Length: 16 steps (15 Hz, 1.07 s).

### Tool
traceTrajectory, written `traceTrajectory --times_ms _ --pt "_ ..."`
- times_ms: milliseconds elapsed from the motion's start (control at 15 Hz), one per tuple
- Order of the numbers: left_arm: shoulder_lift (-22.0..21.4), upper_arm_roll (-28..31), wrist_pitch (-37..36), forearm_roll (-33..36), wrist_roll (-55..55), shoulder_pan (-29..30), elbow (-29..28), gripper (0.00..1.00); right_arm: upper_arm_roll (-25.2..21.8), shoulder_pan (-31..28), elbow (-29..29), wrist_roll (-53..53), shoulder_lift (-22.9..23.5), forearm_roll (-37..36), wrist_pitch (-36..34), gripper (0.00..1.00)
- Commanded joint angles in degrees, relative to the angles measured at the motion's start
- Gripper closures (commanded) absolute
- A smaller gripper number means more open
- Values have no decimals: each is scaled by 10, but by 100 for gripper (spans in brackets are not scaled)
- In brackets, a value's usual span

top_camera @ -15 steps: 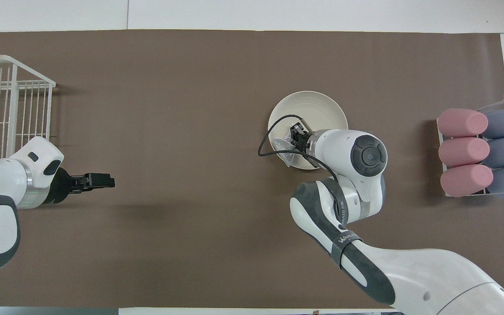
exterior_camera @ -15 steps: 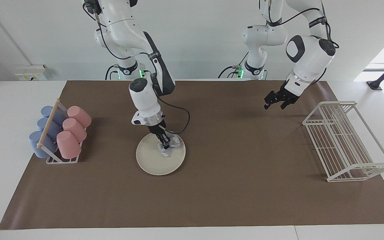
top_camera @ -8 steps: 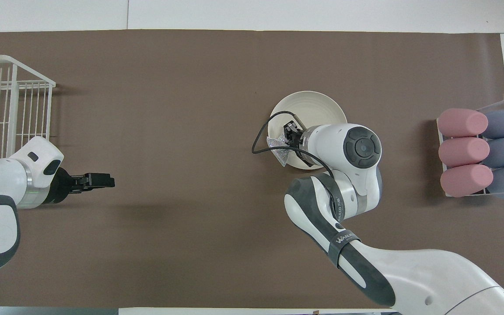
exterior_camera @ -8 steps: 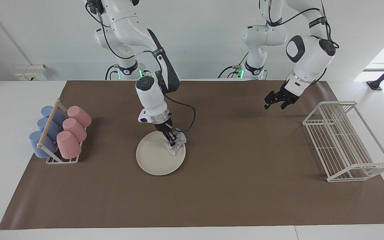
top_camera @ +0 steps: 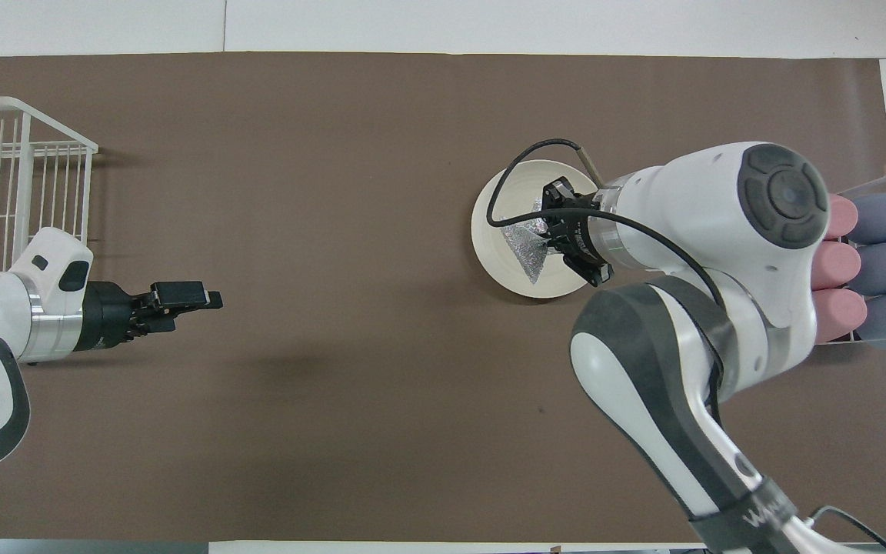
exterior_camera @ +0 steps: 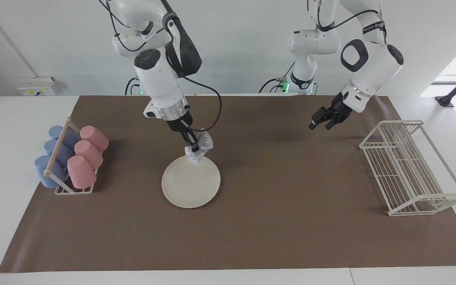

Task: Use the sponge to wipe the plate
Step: 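Rub the scrubber around the plate surface with the right gripper, then bring the scrubber back to the left gripper with the right gripper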

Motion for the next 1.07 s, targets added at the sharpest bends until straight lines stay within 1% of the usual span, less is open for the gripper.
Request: traceTrajectory --times_ms 0,133,200,267,400,533,600,733,800,1000 --pt "-4 -3 -3 -101 -12 -25 8 0 0 -5 27 43 -57 -28 -98 100" --pt "-11 -3 -3 -187 -10 -40 9 0 0 -6 67 68 -58 -36 -173 100" --pt "-15 -3 -5 -221 -9 -48 13 0 3 1 73 89 -60 -45 -187 100" --pt "-18 -3 -12 -256 -9 -52 20 0 13 7 75 121 -62 -55 -186 100" --pt "-18 -3 -49 -322 -6 -53 36 0 18 52 74 179 -64 -61 -173 100" --pt "-19 -4 -62 -377 8 -66 37 0 18 99 74 260 -64 -66 -150 100" --pt "-20 -4 -70 -392 28 -73 37 0 19 117 74 288 -63 -74 -147 100" --pt "-24 -3 -74 -397 38 -104 37 0 19 143 75 318 -57 -89 -144 100" --pt "-29 -3 -74 -403 51 -119 35 0 19 145 75 324 -57 -90 -144 100" --pt "-37 -4 -70 -439 79 -135 38 0 19 145 75 322 -57 -111 -150 100"
